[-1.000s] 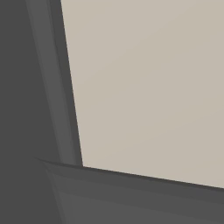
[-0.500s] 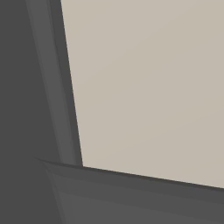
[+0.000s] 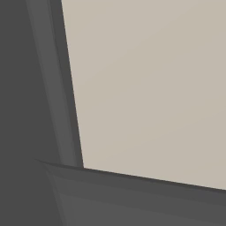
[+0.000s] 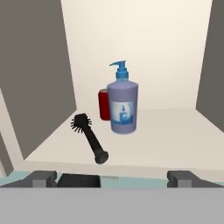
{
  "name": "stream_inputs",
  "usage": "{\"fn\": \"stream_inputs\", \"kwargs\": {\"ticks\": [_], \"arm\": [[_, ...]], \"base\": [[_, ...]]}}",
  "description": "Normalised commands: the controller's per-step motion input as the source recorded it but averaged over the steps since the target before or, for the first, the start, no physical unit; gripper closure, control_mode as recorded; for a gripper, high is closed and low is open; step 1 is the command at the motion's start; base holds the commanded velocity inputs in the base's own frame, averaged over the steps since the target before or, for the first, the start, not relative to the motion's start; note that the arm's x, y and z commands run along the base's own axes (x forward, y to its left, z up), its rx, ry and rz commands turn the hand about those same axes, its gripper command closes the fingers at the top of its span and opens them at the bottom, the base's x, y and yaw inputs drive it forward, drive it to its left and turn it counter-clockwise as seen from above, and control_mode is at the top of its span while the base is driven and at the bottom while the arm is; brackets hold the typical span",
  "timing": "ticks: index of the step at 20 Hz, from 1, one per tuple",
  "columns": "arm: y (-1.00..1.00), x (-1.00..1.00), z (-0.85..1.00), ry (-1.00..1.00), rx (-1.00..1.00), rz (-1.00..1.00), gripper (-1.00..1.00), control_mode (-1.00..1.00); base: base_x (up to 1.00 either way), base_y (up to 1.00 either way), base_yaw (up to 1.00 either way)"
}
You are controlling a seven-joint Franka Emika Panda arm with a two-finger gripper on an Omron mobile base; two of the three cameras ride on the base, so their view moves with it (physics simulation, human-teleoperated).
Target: Pick the dish brush and soap dispenser from the cabinet and place them on the counter.
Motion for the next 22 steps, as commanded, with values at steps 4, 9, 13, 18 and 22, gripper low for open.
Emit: {"fn": "stream_inputs", "kwargs": {"ticks": [4,9,13,18,22], "arm": [[0.0,0.26,0.1,0.0,0.0,0.01,-1.0,-1.0],[0.0,0.29,0.05,0.0,0.0,0.01,-1.0,-1.0],[0.0,0.29,0.08,0.0,0.0,0.0,-1.0,-1.0],[0.0,0.28,0.08,-0.01,0.0,0.0,-1.0,-1.0],[0.0,0.29,0.01,-0.02,0.0,0.0,-1.0,-1.0]], "base": [[0.0,0.0,0.0],[0.0,0.0,0.0],[0.0,0.0,0.0],[0.0,0.0,0.0],[0.0,0.0,0.0]]}}
